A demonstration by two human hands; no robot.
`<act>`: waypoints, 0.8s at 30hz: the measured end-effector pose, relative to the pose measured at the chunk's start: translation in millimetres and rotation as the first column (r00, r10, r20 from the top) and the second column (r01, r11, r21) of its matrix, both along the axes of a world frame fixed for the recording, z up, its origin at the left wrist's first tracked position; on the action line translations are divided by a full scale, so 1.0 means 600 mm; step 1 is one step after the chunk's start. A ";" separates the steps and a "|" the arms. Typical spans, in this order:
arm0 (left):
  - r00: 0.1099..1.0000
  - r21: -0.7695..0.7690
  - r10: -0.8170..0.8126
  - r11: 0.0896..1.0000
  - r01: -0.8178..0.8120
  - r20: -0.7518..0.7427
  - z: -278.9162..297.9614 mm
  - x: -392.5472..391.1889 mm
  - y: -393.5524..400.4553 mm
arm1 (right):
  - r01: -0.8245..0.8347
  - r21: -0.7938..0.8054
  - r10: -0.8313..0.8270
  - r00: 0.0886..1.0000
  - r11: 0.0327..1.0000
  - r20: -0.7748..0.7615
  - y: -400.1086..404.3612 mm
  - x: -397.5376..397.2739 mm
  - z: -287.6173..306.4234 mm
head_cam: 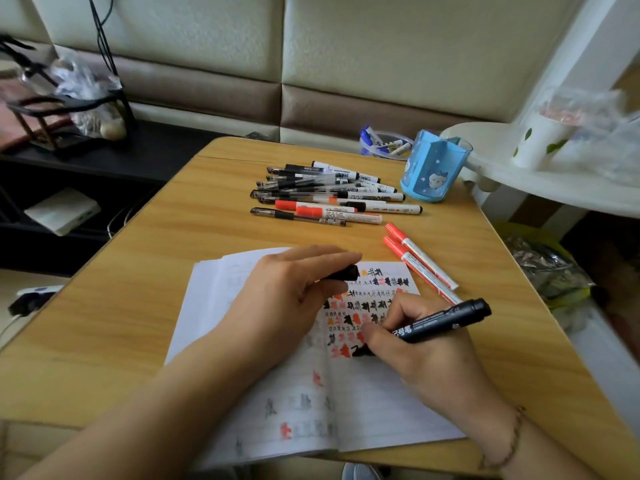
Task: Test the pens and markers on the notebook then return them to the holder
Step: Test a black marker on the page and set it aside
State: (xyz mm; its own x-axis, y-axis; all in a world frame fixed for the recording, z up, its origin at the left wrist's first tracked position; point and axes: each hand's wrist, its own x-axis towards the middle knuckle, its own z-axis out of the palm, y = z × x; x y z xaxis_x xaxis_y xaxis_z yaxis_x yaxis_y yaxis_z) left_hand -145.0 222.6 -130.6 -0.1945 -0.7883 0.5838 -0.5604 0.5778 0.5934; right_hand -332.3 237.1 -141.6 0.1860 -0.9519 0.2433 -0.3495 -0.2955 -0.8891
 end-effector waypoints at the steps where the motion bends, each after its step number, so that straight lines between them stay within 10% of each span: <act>1: 1.000 0.002 -0.018 1.000 0.018 0.003 -0.001 0.001 0.000 | 0.008 -0.002 -0.008 1.000 1.000 0.007 0.000 0.001 0.000; 15: 0.997 0.066 -0.037 0.997 0.033 0.064 -0.001 0.004 0.002 | 0.035 0.035 -0.036 0.999 0.999 0.021 -0.004 0.000 0.005; 24: 1.000 0.148 0.002 0.989 -0.004 0.015 0.006 0.004 0.009 | -0.075 0.073 0.023 0.839 0.995 0.543 0.008 -0.025 0.033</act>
